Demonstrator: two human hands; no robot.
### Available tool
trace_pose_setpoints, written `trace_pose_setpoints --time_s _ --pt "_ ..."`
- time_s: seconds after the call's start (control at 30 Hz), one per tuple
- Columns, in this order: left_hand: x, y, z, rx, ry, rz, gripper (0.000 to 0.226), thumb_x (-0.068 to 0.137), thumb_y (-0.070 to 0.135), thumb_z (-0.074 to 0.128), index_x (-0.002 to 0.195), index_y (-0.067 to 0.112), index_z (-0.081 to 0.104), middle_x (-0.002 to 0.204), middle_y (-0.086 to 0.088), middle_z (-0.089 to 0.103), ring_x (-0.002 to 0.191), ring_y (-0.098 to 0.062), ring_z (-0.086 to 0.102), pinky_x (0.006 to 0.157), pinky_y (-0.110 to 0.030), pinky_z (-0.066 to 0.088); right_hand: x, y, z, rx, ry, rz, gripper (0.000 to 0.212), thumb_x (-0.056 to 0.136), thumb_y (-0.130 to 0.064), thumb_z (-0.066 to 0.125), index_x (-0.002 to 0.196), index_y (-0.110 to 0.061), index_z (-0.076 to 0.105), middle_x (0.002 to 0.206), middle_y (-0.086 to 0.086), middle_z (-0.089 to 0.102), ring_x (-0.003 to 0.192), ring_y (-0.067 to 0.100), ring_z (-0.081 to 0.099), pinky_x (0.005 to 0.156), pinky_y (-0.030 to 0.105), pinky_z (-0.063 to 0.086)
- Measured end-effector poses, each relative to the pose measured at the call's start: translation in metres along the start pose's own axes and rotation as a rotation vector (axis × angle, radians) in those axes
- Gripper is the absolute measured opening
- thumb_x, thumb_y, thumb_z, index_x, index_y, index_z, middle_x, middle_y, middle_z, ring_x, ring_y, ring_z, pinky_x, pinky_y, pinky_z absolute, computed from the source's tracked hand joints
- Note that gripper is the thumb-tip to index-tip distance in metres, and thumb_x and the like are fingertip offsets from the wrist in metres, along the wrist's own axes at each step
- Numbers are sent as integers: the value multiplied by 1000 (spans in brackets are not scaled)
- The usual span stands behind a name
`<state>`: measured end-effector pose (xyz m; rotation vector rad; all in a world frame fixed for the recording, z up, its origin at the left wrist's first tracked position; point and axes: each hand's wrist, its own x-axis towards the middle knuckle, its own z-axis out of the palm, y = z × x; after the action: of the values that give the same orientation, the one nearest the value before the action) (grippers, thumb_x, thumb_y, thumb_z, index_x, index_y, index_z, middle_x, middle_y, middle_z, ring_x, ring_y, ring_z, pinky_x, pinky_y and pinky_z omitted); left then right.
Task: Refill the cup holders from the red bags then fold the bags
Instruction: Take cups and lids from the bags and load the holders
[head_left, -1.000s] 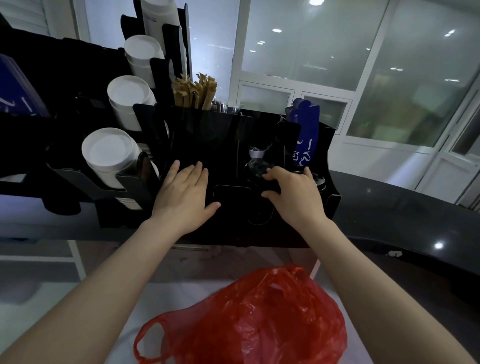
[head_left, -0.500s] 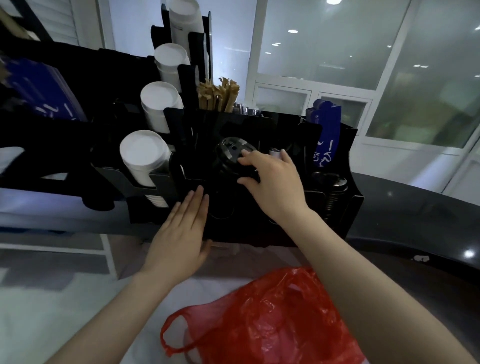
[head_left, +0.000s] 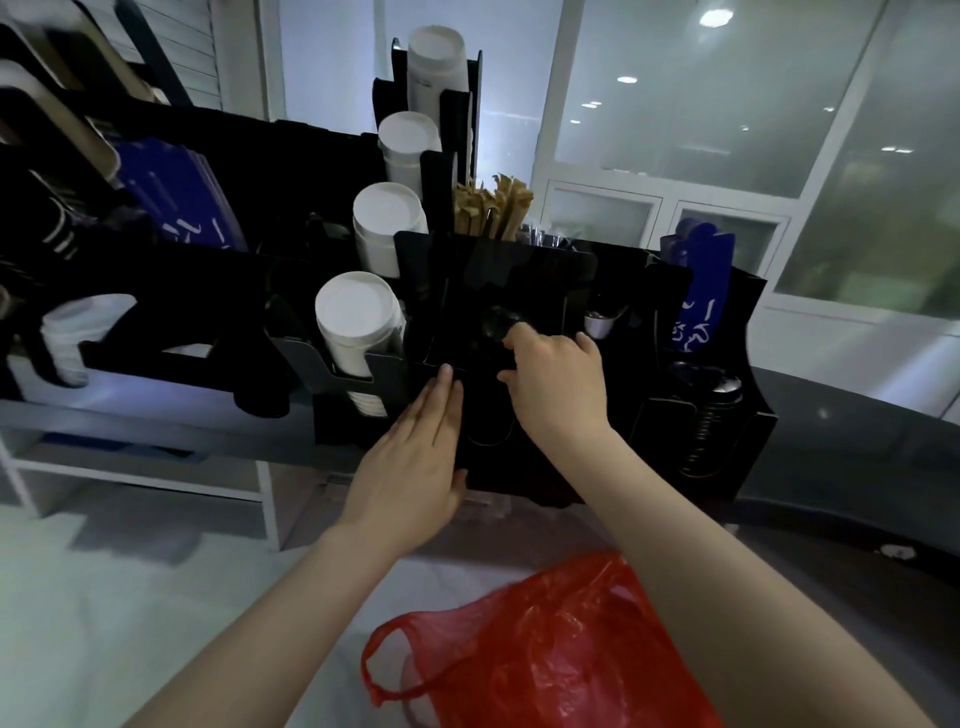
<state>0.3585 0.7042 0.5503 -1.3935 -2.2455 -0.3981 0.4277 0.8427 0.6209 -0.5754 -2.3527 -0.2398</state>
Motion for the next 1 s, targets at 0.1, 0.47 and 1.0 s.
trace_pose_setpoints --time_s 0.1,0.47,1.0 --pt "2 3 0 -5 20 10 87 86 31 56 150 4 4 159 -12 -6 147 -21 4 113 -24 3 -3 -4 5 -163 -176 -128 18 86 -15 64 102 -15 56 85 0 67 95 26 60 111 60 20" --pt "7 11 8 -86 38 -80 85 88 27 54 150 4 0 159 -10 -14 147 -22 6 115 -26 9 -14 -4 22 -249 -326 -255 21 88 -42 61 95 -25 69 92 -6 65 113 24 42 105 72 -3" --pt "42 21 -6 -15 142 28 70 85 24 57 146 5 30 153 -14 29 144 -27 20 117 -35 5 -61 118 -44 80 115 110 32 86 -9 62 119 -10 66 122 7 64 116 26 55 99 36 41"
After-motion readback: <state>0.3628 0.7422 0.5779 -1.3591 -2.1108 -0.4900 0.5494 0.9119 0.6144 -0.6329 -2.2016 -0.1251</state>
